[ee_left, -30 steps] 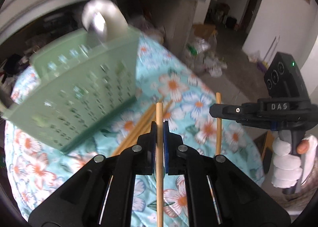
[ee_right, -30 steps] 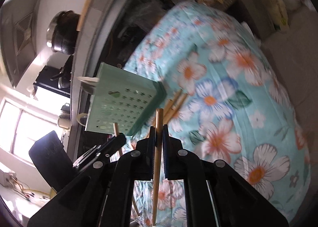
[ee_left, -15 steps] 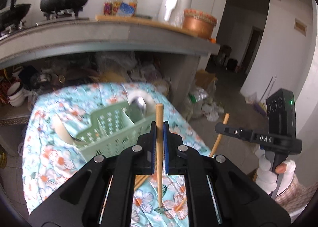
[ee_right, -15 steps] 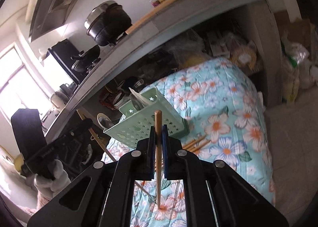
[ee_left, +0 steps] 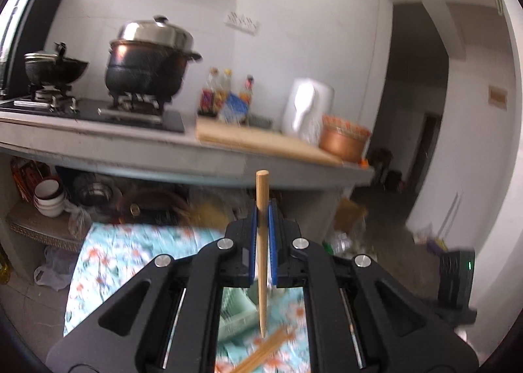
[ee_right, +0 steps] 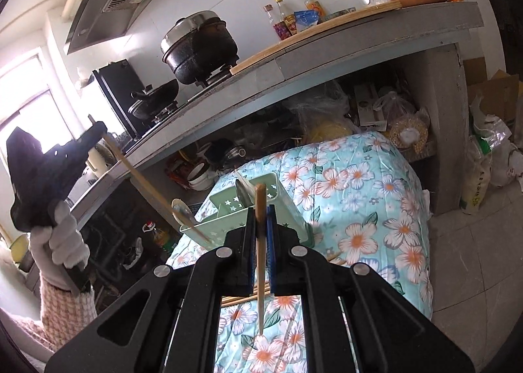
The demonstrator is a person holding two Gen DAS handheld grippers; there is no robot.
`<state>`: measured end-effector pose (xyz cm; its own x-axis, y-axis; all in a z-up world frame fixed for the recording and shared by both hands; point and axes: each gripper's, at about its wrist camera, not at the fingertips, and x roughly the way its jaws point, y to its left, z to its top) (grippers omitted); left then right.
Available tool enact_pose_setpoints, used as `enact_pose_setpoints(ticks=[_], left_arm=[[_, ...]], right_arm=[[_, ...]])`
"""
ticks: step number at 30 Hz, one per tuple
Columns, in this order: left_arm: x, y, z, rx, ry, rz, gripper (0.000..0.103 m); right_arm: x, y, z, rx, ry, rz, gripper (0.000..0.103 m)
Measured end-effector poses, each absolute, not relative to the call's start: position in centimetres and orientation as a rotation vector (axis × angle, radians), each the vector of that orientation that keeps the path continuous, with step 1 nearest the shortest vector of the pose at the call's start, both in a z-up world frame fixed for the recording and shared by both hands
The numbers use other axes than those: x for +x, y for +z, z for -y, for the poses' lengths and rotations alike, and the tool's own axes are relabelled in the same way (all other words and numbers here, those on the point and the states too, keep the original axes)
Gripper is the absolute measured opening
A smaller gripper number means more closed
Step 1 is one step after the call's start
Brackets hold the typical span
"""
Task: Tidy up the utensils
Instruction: 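Carry both chopsticks over the green holder and drop the left one in, then lower the right gripper's chopstick into the holder and open the right gripper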
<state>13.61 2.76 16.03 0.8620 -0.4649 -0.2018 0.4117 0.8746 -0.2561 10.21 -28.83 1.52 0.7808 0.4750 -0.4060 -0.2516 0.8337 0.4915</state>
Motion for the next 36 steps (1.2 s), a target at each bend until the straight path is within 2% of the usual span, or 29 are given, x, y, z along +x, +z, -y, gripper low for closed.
enact_pose_setpoints(ticks=[6,17,22,24,25,36], left_arm=[[16.5,15.6,-3.4,-0.209,-0.340,-0.199,0.006],[21.9,8.0,-2.4,-0.176,-0.272,-0.328,0.006],[22.3,6.8,-3.1,-0.199,-0.271,-0.361,0.007],[22.0,6.7,-3.2,-0.200,-0.272,-0.361,0.021],[21.8,6.8,-3.4,-0.203,-0.271,-0.355,0.024],[17.1,8.1,-5.5,-0.215,-0.272,-0.308,0.048]], right_arm=[[10.4,1.7,29.2,0.447,0.408,-0.543,0.006],[10.8,2.1,29.0,0.426,0.412,-0.544,0.006],[10.7,3.8,28.4,0.387,0.424,-0.501,0.006],[10.8,5.0,28.0,0.362,0.435,-0.474,0.006],[10.9,5.6,27.7,0.349,0.440,-0.460,0.006],[12.6,12.1,25.2,0.267,0.504,-0.317,0.006]])
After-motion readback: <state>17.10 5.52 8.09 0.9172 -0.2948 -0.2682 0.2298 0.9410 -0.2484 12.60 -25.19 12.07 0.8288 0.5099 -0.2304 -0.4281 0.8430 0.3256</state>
